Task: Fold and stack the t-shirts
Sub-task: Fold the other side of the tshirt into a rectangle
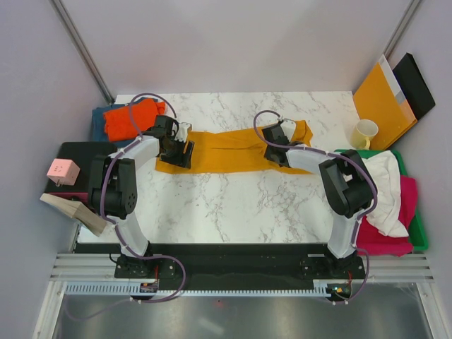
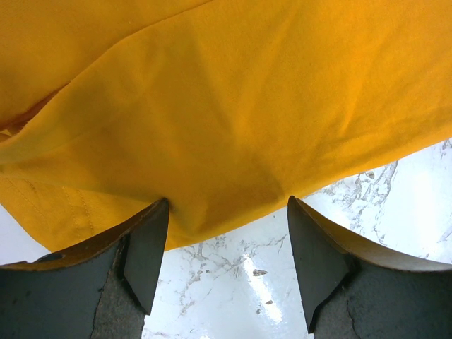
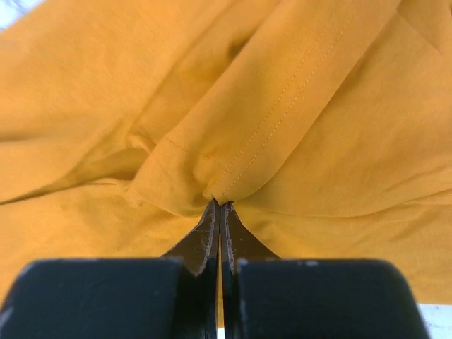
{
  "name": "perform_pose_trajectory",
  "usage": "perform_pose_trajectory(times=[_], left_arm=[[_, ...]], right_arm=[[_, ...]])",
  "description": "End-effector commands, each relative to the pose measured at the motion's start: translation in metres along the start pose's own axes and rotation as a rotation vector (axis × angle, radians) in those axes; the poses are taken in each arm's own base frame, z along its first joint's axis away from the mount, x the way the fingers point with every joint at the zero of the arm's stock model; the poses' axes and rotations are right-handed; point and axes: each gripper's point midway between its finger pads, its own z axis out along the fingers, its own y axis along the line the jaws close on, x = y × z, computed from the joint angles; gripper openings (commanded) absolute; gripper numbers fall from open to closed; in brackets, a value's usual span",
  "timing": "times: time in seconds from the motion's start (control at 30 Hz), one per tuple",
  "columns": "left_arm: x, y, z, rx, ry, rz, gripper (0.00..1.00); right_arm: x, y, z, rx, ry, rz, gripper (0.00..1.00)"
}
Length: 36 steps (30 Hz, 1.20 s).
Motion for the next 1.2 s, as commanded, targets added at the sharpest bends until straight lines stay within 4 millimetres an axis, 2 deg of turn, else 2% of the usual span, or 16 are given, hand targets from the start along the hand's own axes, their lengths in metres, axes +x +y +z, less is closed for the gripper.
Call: perform_pose_trajectory(times=[0.0, 0.13, 0.2, 0.23, 0.27, 0.3, 0.73, 0.77, 0.83, 0.87, 0.9, 1.0, 1.03, 1.1, 1.13, 1.17], left_arm=[[-0.003, -0.003, 0.002, 0.015, -0.002, -0.004, 0.75], [-0.002, -0.004, 0.002, 0.018, 0.001, -0.003, 0.74], [-0.001, -0.004, 0.002, 0.018, 0.001, -0.006, 0.74], [-0.001, -0.004, 0.002, 0.020, 0.002, -0.007, 0.74], [-0.001, -0.005, 0.002, 0.021, 0.001, -0.006, 0.74], [-0.002, -0.005, 0.002, 0.020, -0.001, -0.006, 0.74], [-0.001, -0.005, 0.005, 0.022, 0.006, -0.011, 0.74], [0.001, -0.004, 0.006, 0.021, 0.011, -0.012, 0.74], [0.001, -0.004, 0.006, 0.020, 0.013, -0.012, 0.74], [0.000, -0.004, 0.006, 0.021, 0.011, -0.012, 0.74], [0.001, -0.004, 0.006, 0.020, 0.013, -0.012, 0.74], [0.000, -0.005, 0.005, 0.021, 0.008, -0.008, 0.74], [0.000, -0.005, 0.005, 0.020, 0.010, -0.009, 0.74], [-0.001, -0.005, 0.005, 0.018, 0.006, -0.005, 0.74], [-0.002, -0.005, 0.004, 0.019, 0.003, -0.003, 0.74], [-0.002, -0.005, 0.004, 0.017, 0.004, 0.000, 0.74]], right_arm=[[-0.052, 0.029, -0.013, -0.070, -0.116, 0.037, 0.00], [-0.077, 0.048, -0.014, -0.106, -0.160, 0.038, 0.00], [-0.077, 0.054, -0.007, -0.107, -0.150, 0.016, 0.00], [-0.089, 0.062, -0.008, -0.120, -0.168, 0.020, 0.00], [-0.083, 0.063, 0.001, -0.108, -0.146, 0.006, 0.00], [-0.092, 0.071, 0.002, -0.119, -0.157, 0.003, 0.00], [-0.070, 0.081, 0.051, -0.086, -0.091, -0.065, 0.00], [-0.067, 0.082, 0.053, -0.090, -0.082, -0.073, 0.03], [-0.066, 0.083, 0.058, -0.087, -0.079, -0.085, 0.18], [-0.068, 0.081, 0.058, -0.078, -0.084, -0.091, 0.27], [-0.070, 0.080, 0.058, -0.068, -0.092, -0.091, 0.42], [-0.089, 0.078, 0.042, -0.072, -0.157, -0.072, 0.62], [-0.108, 0.084, 0.028, -0.104, -0.211, -0.046, 0.66], [-0.116, 0.081, 0.017, -0.103, -0.234, -0.047, 0.73], [-0.128, 0.081, 0.004, -0.112, -0.259, -0.037, 0.73], [-0.129, 0.079, 0.000, -0.108, -0.263, -0.042, 0.73]])
